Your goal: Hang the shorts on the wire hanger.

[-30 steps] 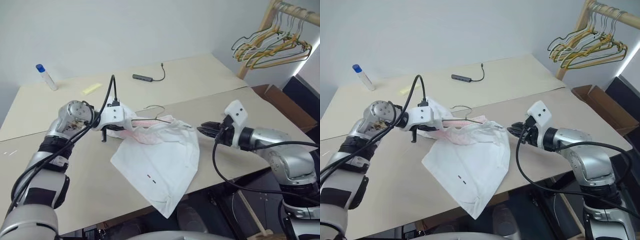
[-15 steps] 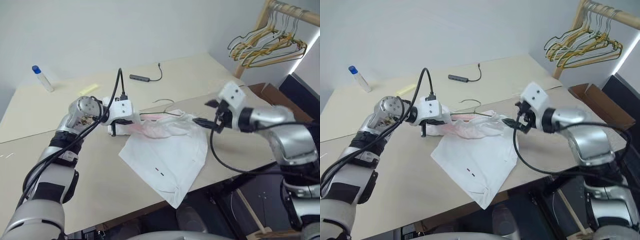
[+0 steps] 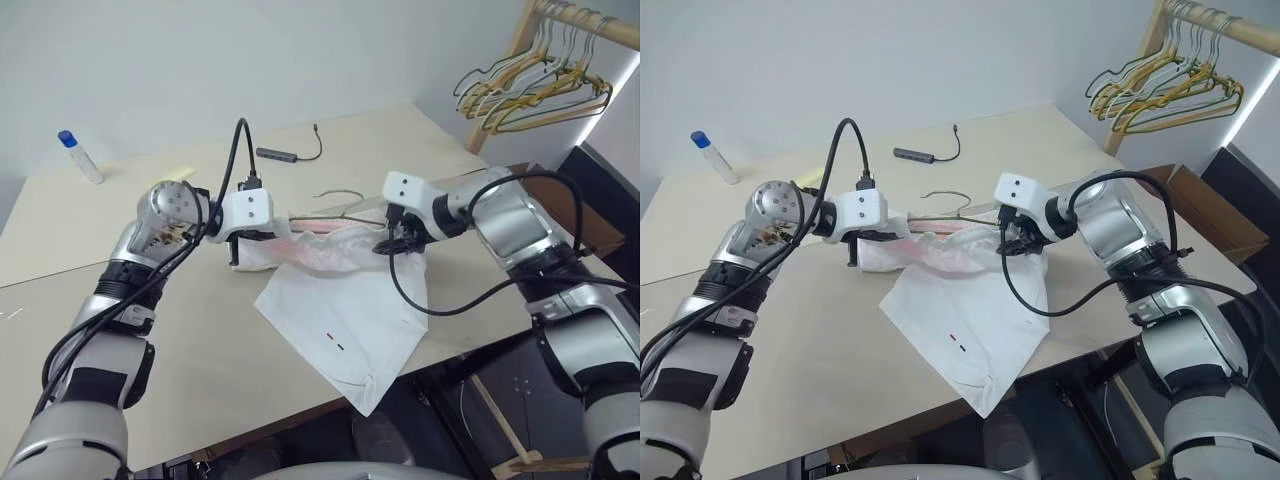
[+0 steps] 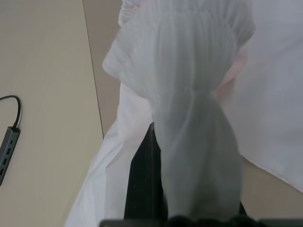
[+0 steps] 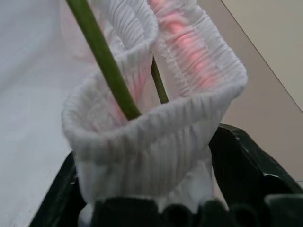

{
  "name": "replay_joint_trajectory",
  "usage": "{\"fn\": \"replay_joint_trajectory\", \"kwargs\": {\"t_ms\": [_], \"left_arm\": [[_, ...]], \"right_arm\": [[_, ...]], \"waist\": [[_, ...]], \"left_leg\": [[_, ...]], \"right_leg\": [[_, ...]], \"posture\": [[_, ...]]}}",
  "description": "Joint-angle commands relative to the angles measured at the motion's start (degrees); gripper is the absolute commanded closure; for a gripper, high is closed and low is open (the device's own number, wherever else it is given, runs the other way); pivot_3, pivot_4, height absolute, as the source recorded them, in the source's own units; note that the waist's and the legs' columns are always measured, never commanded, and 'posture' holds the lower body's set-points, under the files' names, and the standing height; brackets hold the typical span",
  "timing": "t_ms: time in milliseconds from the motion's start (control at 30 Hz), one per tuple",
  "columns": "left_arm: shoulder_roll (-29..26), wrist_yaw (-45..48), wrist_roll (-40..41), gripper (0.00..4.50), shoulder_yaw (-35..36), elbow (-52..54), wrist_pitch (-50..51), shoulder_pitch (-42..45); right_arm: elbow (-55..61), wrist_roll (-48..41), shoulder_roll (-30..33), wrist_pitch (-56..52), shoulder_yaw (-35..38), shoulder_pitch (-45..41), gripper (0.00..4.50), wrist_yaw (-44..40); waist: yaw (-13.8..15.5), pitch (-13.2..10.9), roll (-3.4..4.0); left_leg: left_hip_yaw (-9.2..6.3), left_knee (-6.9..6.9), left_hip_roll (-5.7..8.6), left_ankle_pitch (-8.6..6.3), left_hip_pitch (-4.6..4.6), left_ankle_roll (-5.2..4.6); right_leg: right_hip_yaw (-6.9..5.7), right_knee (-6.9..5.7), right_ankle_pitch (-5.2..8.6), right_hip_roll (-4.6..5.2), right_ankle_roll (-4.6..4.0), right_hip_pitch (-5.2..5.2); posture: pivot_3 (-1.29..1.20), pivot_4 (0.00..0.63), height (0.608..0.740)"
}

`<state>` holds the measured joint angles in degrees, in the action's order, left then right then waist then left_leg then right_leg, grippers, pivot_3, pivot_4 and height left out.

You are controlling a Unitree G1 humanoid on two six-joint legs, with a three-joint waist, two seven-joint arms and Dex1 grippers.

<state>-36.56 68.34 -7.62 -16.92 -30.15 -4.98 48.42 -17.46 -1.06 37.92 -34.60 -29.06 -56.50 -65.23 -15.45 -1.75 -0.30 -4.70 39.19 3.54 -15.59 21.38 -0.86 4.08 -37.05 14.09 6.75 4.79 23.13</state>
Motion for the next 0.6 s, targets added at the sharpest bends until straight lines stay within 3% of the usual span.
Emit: {"fn": "replay_joint_trajectory", "kwargs": {"t_ms": [33,233,367,467,600], "left_arm": [[-0.96,0.11,1.01,4.5,1.68,2.06,-0.06,0.49],[-0.5,-0.04,0.6,4.5,1.05,0.97,-1.63,0.98],[-0.04,1.04,1.84,4.5,1.37,0.26,-2.91,1.41],[1.01,4.67,7.32,3.72,4.01,-1.24,-6.54,1.85],[2.05,8.34,14.51,2.57,8.92,-2.31,-3.14,3.58]], "right_arm": [[0.97,0.69,0.45,1.36,1.7,-1.82,2.52,-2.5],[3.03,-0.15,1.28,-0.32,3.52,-1.03,4.49,-5.24],[5.34,-1.88,1.68,-3.39,5.02,0.44,4.49,-6.54],[7.41,-3.47,2.32,-7.13,7.3,2.45,4.5,-6.16],[13.28,-7.73,5.57,-13.85,12.89,8.3,4.5,-5.68]], "waist": [[0.01,0.0,0.0],[-0.06,0.0,0.01],[-0.47,0.0,0.0],[-0.82,0.0,0.0],[-1.03,0.0,0.0]], "left_leg": [[0.0,0.0,0.01,0.0,0.01,0.0],[0.0,0.0,0.1,0.01,0.02,0.01],[-0.01,0.0,0.12,0.01,0.02,0.01],[-0.01,0.0,0.19,0.01,0.03,0.0],[-0.06,0.04,0.2,0.03,0.22,-0.03]], "right_leg": [[0.0,-0.01,0.0,0.01,0.0,0.02],[-0.03,0.0,0.0,0.1,0.0,0.02],[-0.06,0.0,0.0,0.15,0.0,0.01],[-0.07,0.0,0.0,0.25,0.01,0.01],[-0.14,0.03,0.0,0.31,0.01,0.1]], "posture": [[-0.22,0.0,0.74],[-0.24,0.0,0.74],[-0.25,0.0,0.74],[-0.25,0.0,0.74],[-0.26,0.0,0.74]]}}
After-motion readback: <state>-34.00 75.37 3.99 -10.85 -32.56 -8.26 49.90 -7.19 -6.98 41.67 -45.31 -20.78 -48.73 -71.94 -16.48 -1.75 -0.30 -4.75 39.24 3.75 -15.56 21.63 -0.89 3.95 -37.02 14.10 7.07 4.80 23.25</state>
